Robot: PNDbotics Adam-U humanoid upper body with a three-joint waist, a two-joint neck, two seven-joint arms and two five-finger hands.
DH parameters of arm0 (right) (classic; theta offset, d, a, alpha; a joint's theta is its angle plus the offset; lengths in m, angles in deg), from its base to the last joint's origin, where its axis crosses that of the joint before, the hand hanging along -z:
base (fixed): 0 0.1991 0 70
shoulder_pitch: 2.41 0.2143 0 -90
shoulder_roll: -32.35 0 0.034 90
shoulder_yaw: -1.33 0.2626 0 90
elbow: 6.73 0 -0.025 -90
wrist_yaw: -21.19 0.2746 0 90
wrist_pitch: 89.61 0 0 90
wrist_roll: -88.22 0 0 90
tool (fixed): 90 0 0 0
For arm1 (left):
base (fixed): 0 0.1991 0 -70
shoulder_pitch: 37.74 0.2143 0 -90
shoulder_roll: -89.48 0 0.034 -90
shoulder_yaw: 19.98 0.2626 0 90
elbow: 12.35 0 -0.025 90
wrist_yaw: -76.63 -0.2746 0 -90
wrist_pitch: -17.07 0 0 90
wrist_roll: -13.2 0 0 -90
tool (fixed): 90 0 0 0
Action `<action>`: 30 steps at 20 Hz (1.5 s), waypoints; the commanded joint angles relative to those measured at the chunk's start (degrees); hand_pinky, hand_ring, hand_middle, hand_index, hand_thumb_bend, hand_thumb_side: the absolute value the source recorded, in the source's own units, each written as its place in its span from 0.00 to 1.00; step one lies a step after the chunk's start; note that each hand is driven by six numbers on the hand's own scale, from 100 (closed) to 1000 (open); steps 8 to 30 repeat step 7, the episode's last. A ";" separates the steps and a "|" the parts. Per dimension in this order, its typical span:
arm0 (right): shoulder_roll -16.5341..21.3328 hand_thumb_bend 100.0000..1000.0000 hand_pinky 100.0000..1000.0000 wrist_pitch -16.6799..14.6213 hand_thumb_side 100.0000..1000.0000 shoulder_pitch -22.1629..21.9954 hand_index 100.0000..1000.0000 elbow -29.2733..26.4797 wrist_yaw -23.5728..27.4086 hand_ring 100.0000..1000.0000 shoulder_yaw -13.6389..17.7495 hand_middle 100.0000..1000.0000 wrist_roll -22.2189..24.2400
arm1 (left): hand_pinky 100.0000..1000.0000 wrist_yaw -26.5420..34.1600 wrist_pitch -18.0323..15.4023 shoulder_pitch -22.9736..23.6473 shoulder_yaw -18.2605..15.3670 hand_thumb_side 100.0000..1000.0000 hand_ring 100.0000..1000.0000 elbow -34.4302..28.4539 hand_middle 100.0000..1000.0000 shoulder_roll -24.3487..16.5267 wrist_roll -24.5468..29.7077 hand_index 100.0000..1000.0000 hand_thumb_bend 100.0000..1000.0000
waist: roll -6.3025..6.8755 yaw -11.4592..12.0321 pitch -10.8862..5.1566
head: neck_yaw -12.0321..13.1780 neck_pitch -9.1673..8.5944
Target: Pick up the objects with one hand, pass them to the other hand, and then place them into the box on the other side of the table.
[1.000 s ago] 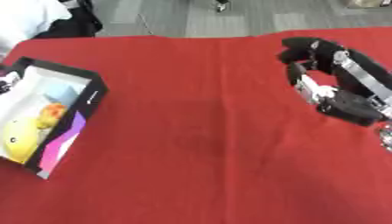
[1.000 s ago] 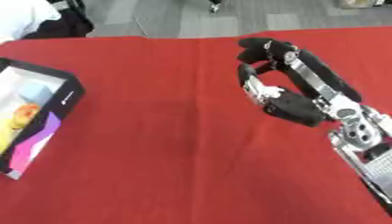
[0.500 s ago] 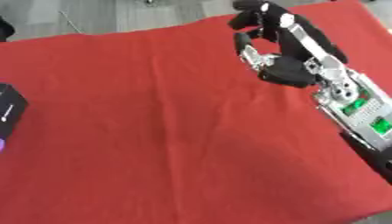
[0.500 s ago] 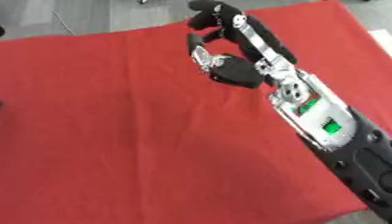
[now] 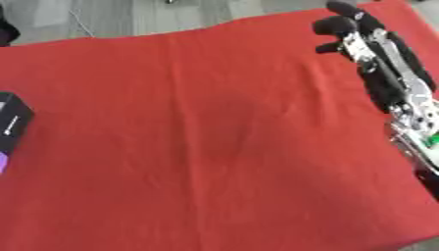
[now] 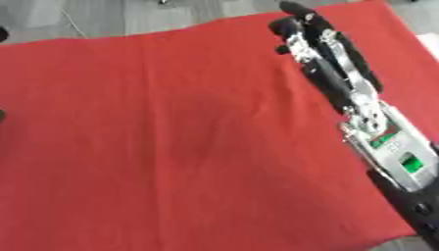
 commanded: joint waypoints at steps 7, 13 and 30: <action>0.50 0.00 0.69 -2.15 0.56 -5.49 0.90 -1.18 8.61 0.83 7.46 0.71 -2.81 | 0.74 8.56 -3.04 1.21 0.99 0.68 0.74 -2.81 0.76 -1.57 -6.56 0.81 0.27 | -1.03 -0.09 -0.98 | 4.03 -0.49; 0.50 0.00 0.69 -2.15 0.56 -5.49 0.90 -1.18 8.61 0.83 7.46 0.71 -2.81 | 0.74 8.56 -3.04 1.21 0.99 0.68 0.74 -2.81 0.76 -1.57 -6.56 0.81 0.27 | -1.03 -0.09 -0.98 | 4.03 -0.49; 0.50 0.00 0.69 -2.15 0.56 -5.49 0.90 -1.18 8.61 0.83 7.46 0.71 -2.81 | 0.74 8.56 -3.04 1.21 0.99 0.68 0.74 -2.81 0.76 -1.57 -6.56 0.81 0.27 | -1.03 -0.09 -0.98 | 4.03 -0.49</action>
